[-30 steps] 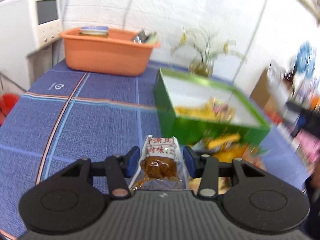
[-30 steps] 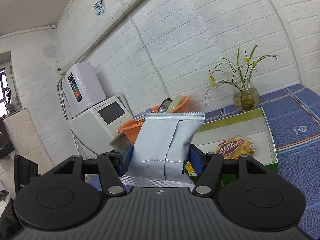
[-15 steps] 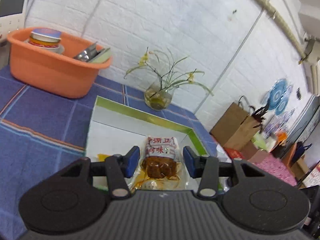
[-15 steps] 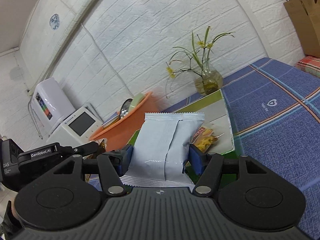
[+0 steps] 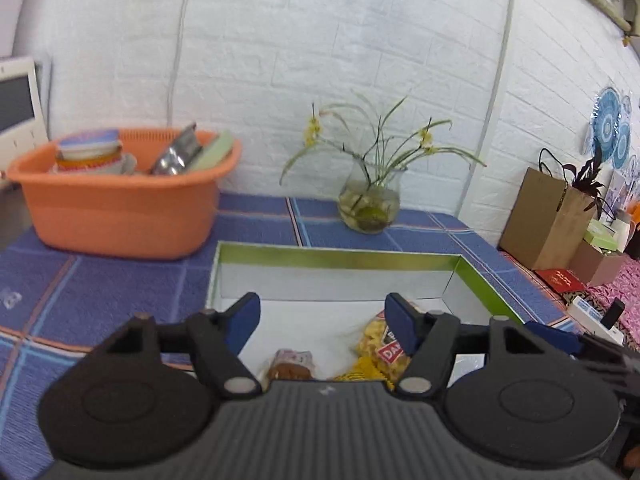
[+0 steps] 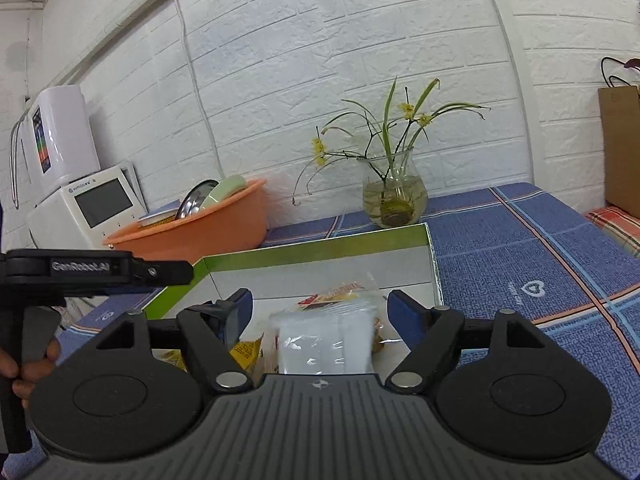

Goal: Organize snacks
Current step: 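Carry the brown snack bag into the green box with left gripper while right drops the white packet in, then withdraw both open grippers from the green box, then grasp the pink-labelled bread bag with left gripper while right grasps the clear wrapped pastry, then carry the pink bread bag with left gripper while right carries the pastry into the green box, open both, then grasp the chocolate-chip cake packet with left gripper while right grasps the orange printed snack bag, then carry the cake packet with left gripper while right carries the orange bag into the box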

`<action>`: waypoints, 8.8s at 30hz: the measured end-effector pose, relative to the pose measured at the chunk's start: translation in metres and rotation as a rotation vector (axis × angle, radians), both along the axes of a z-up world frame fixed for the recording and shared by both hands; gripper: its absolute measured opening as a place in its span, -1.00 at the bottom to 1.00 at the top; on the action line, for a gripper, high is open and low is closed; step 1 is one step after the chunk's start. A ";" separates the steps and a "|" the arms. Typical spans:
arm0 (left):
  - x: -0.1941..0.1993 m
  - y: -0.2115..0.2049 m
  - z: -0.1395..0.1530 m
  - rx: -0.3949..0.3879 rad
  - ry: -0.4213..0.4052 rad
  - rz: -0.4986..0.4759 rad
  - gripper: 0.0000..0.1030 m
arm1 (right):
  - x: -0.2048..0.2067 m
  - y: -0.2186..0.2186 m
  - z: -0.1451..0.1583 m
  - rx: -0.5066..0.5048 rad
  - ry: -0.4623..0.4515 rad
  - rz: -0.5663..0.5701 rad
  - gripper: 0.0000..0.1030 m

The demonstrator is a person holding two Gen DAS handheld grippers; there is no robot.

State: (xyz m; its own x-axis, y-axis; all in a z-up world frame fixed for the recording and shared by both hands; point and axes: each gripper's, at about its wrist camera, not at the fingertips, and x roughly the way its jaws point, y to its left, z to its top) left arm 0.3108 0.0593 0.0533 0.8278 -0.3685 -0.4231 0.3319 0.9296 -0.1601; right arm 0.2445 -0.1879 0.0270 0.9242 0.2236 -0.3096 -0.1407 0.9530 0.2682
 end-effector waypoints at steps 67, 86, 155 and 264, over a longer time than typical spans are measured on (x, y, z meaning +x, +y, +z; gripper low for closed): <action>-0.187 0.123 -0.029 -0.022 0.408 0.139 0.14 | -0.168 0.072 -0.015 0.058 0.275 0.572 0.95; -0.201 0.089 -0.055 0.243 0.341 0.248 0.99 | -0.167 0.042 -0.022 0.172 0.276 0.532 0.96; -0.086 0.014 0.005 0.250 -0.057 0.181 0.99 | -0.025 -0.002 0.045 0.177 -0.005 0.188 1.00; -0.028 -0.037 -0.014 0.233 -0.102 0.170 0.42 | 0.011 0.001 -0.004 0.172 0.103 -0.021 1.00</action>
